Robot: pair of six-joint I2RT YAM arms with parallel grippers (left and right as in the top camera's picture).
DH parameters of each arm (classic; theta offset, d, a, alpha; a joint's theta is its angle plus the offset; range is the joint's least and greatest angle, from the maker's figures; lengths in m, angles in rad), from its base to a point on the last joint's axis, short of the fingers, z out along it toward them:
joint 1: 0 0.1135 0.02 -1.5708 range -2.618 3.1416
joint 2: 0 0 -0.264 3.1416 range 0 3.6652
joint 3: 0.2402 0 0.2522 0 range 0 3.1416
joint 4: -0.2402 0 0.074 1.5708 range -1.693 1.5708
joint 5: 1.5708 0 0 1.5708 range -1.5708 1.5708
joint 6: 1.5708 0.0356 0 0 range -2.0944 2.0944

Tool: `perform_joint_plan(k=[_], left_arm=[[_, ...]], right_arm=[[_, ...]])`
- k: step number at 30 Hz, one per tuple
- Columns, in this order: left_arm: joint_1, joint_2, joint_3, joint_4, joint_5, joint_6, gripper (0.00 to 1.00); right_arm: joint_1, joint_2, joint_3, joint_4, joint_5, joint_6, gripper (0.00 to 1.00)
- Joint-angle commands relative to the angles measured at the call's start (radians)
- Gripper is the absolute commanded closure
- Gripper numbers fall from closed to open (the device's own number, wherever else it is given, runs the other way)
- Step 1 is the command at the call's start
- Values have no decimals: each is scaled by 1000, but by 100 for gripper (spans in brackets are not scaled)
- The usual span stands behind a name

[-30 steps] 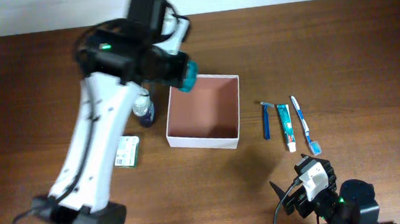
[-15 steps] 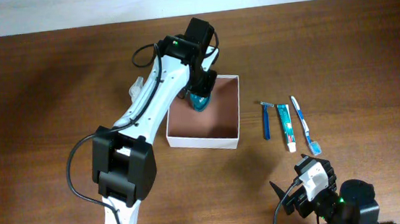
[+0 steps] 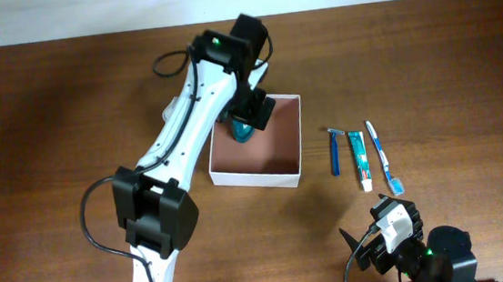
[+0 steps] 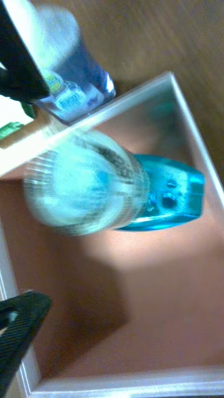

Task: Pack container
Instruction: 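Carry the teal bottle into the white box and release it, then grasp the white-capped blue bottle with the left gripper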

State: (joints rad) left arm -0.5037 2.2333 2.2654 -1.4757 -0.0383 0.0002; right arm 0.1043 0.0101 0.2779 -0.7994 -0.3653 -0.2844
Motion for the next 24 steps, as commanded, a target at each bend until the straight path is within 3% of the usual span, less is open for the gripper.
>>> perform_joint_plan(k=[1, 7, 14, 18, 24], left_arm=[[3, -1, 256, -195, -4, -1, 1], [67, -81, 309, -212, 23, -64, 1], [246, -100, 281, -212, 24, -63, 1], [306, -100, 155, -200, 23, -48, 1], [317, -100, -107, -64, 30, -30, 4]], right_arm=[[-8, -6, 0, 3, -8, 9, 1], [-8, -6, 0, 3, -8, 9, 1], [-8, -6, 0, 3, -8, 9, 1], [-8, -6, 0, 3, -8, 9, 1], [-8, -6, 0, 3, -8, 9, 1]])
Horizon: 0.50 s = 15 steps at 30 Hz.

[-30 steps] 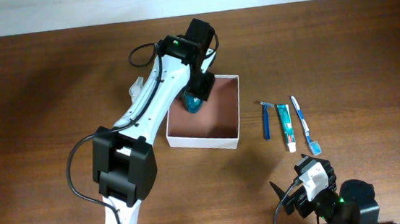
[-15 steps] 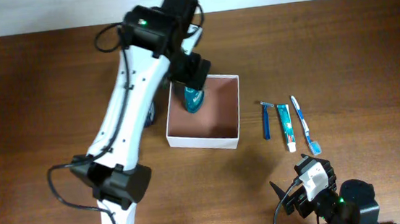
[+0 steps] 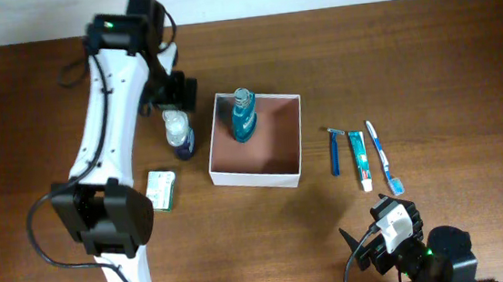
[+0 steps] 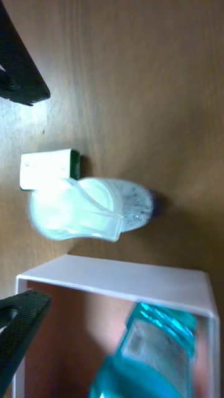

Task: Pack container
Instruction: 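Grasp the white-capped blue bottle with the left gripper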

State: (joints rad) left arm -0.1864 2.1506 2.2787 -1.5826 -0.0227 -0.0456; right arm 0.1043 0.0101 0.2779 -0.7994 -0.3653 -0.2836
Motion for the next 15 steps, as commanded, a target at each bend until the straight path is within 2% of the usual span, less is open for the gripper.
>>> perform_joint_plan(k=[1, 5, 9, 11, 15], left_arm=[[0, -17, -190, 87, 32, 16, 5], [0, -17, -300, 156, 34, 17, 11], [0, -17, -351, 217, 34, 16, 26], [0, -17, -360, 229, 34, 16, 39], [0, -18, -359, 236, 34, 17, 52]], right_arm=[[-8, -6, 0, 3, -8, 8, 1], [-8, -6, 0, 3, -8, 8, 1], [-8, -6, 0, 3, -8, 8, 1], [-8, -6, 0, 3, -8, 8, 1], [-8, -6, 0, 3, -8, 8, 1]])
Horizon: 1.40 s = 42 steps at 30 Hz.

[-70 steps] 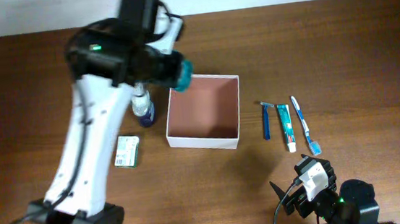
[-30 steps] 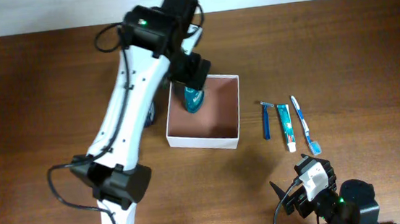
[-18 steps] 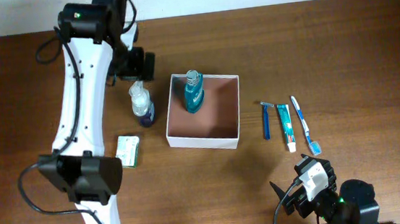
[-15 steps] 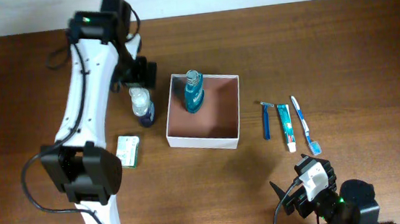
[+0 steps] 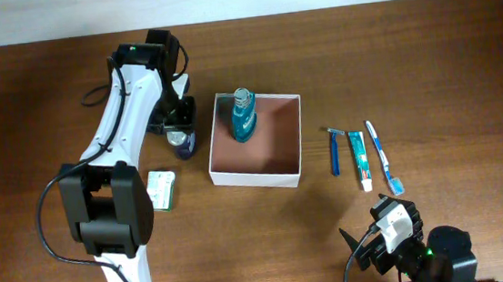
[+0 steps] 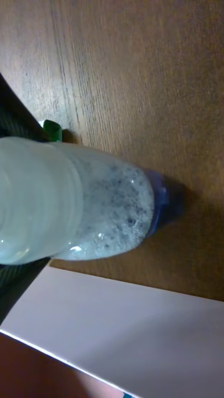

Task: Pack container
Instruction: 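Grasp the white-capped blue bottle with the left gripper, then place the blue bottle into the box beside the teal bottle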

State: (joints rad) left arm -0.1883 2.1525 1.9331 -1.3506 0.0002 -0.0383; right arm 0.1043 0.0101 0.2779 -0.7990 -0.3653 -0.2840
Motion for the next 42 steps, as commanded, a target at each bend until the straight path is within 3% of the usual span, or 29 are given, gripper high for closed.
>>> perform_joint_plan(k=[1, 11, 16, 22, 29, 34, 37, 42], left_arm=[[2, -19, -14, 5, 11, 10, 55], [2, -56, 59, -65, 10, 32, 71], [0, -121, 141, -127, 11, 31, 89], [-13, -249, 292, -255, 13, 31, 89], [-151, -412, 306, -240, 102, 18, 92], [-341, -404, 285, -182, 122, -3, 93], [-439, -365, 235, -113, 51, -3, 93], [-485, -272, 147, -10, 10, -3, 94]], right_arm=[[-8, -6, 0, 3, -8, 9, 1], [-8, -6, 0, 3, -8, 9, 1], [-8, -6, 0, 3, -8, 9, 1], [-8, -6, 0, 3, -8, 9, 1], [-8, -6, 0, 3, -8, 9, 1], [-8, -6, 0, 3, -8, 9, 1], [-8, -6, 0, 3, -8, 9, 1], [-8, -6, 0, 3, -8, 9, 2]])
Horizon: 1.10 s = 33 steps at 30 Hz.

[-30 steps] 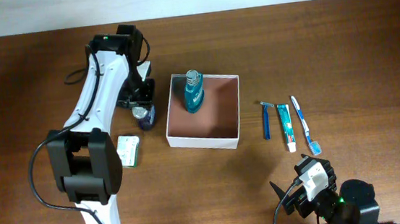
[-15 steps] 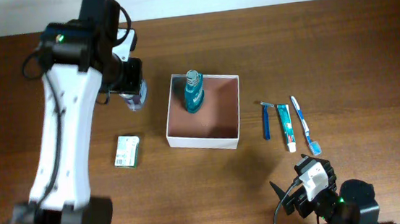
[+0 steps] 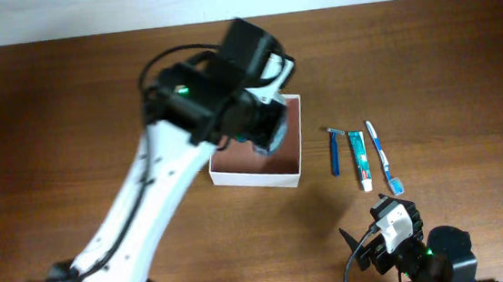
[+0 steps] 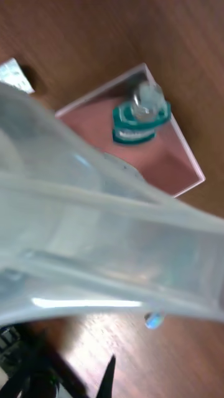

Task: Pack container
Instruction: 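Place the blue bottle into the box beside the teal bottle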

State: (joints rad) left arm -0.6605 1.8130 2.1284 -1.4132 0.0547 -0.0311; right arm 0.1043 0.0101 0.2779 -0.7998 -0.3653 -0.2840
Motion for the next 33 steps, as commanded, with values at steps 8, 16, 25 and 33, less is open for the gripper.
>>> perform_joint_plan(k=[8, 16, 25, 33], left_arm=[[-13, 282, -72, 198, -105, -8, 94], [-13, 365, -72, 277, -104, 2, 84], [-13, 308, 77, 144, -103, 1, 1], [3, 190, 273, -165, -124, 1, 1]], right_arm=[[-8, -6, 0, 3, -8, 9, 1], [-8, -6, 0, 3, -8, 9, 1], [-8, -6, 0, 3, -8, 9, 1], [-8, -6, 0, 3, -8, 9, 1]])
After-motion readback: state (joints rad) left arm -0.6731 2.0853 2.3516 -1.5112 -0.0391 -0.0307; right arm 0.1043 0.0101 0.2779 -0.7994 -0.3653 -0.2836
